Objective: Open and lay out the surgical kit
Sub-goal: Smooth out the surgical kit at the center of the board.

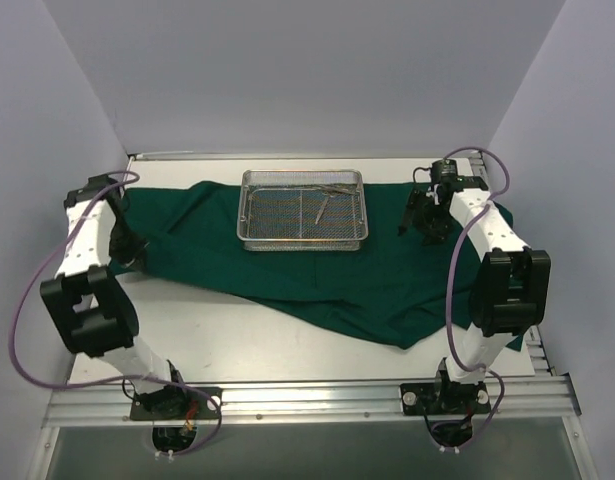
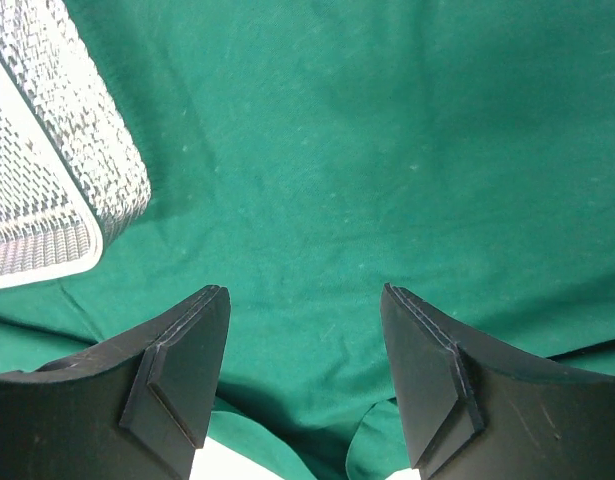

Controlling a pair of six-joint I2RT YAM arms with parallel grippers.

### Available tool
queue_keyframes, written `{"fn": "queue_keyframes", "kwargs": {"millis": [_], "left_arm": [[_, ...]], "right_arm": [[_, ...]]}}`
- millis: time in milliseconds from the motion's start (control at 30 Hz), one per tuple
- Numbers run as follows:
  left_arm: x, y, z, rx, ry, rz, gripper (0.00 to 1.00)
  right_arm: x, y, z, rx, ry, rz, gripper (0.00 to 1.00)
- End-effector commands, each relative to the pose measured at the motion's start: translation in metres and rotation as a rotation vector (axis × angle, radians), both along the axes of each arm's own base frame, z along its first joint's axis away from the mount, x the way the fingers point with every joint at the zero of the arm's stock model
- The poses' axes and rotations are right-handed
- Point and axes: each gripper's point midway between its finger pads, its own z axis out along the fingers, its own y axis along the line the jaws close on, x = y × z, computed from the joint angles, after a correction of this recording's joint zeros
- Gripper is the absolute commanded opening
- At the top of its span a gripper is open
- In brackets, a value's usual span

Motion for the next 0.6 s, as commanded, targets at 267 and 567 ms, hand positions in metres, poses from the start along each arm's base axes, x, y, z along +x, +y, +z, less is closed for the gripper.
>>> {"fn": "queue_keyframes", "kwargs": {"millis": [267,567], "left_arm": [[-0.123,-0.020,0.053,-0.035,0.076,0.222,0.02],[-0.157,-0.048,0.090,-0.149,0.006,0.140,0.25]], "right_arm": [[-0.014,0.037,-0.006,0.077,0.048,0.119,0.63],[-0.029,0.049,-0.020,0.093,0.082,0.155,0.63]]}}
